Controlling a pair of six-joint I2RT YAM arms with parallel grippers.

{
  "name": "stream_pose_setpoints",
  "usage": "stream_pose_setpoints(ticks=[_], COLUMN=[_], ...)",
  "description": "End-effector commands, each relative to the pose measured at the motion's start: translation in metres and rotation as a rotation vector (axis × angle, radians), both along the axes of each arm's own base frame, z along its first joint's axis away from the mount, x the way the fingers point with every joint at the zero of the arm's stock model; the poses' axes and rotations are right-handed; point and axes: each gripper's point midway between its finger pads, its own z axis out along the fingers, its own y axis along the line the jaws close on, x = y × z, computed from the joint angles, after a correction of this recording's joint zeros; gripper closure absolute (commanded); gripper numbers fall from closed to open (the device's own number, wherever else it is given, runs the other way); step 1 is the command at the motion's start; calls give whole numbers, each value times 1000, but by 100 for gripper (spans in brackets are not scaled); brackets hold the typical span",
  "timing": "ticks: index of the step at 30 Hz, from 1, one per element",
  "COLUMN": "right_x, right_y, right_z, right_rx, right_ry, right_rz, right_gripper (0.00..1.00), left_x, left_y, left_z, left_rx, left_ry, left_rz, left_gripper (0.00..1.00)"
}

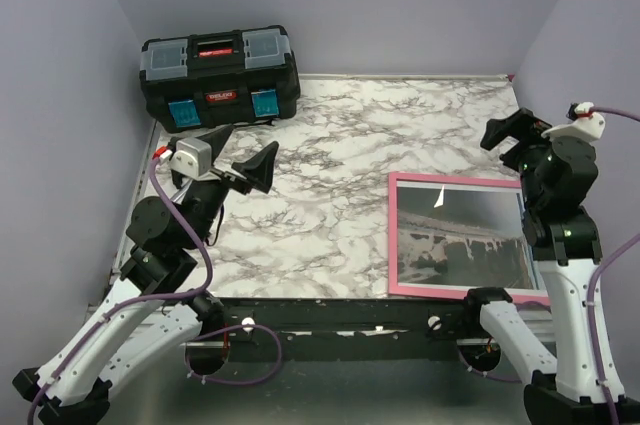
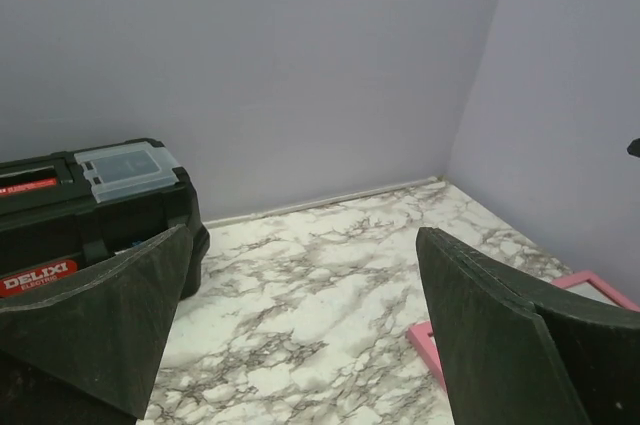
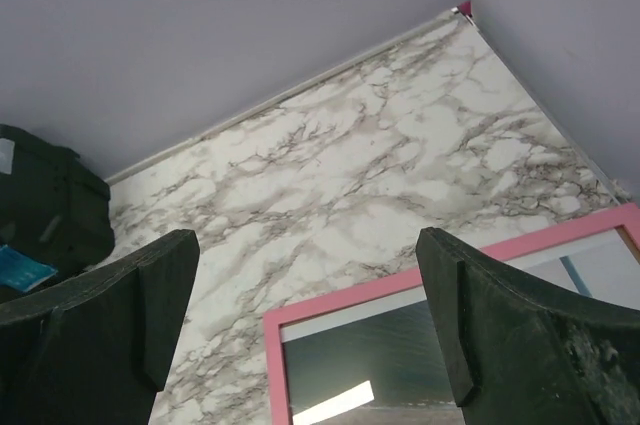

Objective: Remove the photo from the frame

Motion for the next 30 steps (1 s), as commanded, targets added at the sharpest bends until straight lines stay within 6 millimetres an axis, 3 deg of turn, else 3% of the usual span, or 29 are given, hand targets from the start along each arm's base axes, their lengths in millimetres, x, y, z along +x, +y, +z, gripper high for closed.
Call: stream_pose_setpoints(ticks=[1,4,7,15,20,23,27,30], right_x=[13,21,33,49,46,41,37,37], right_y=[-10,-9,19,59,110,145,160,166], right_z=[-37,-59,-84,-166,-213,-229,-239,-249], right_rx=[25,67,87,226,142,57,-40,-74], right_ry=[177,239,278,577,783,840,854,902], right_rz=[-85,-102,58,209,312,358,359,362], right_gripper=[0,0,0,0,0,0,5,21], left_x=[5,6,7,8,8,12,17,18], left_y=[0,-3,-6,-9,-14,-18,-20,-21], left_z=[2,0,-2,-4,-6,-12,-18,-19], left_rx=[-1,-2,-2,0,-4,9,21,25], left_ry=[5,18,25,40,49,69,84,89], left_rz=[22,11,0,-11,-33,-36,-26,-30], left_gripper=[1,1,1,1,1,1,1,1])
